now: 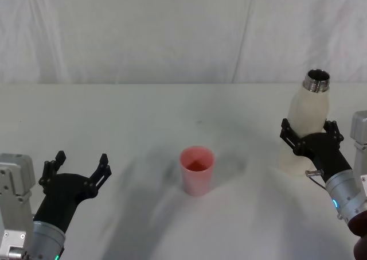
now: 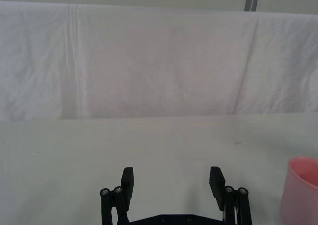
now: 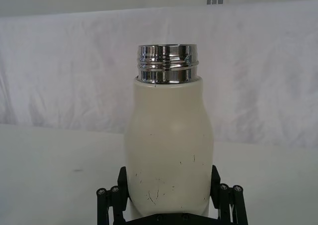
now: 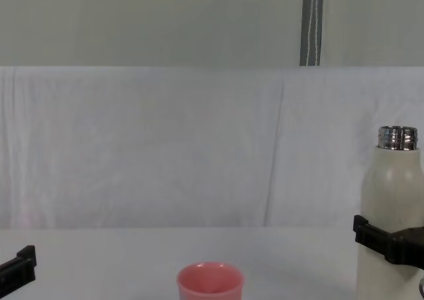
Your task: Grasp the thermos with one hand and pour water into the cup lid.
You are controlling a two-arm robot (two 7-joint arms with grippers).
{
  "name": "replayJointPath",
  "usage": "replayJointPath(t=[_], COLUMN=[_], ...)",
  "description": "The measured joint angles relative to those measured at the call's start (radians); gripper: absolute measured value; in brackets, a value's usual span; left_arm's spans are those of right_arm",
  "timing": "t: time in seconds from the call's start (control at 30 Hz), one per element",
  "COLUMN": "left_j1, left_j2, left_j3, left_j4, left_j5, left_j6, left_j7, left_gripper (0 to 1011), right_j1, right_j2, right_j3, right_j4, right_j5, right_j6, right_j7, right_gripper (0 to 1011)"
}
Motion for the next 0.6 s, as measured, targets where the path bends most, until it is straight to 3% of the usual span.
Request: replayJointPath(t=[0.6], left_j1=[0.0], left_j2=[0.0], left_j3=[0.0], left_j4=[0.0], left_j5=[0.0], left_j6=[0.0], left_j7=[0.0], left_gripper=[1001], right_j1=[0.0], right_j2=[0.0], right_j3=[0.0], right_j4=[-0.001], right_j5=[0.0], right_j6=[0.002], right_j7=[0.0], right_gripper=[950])
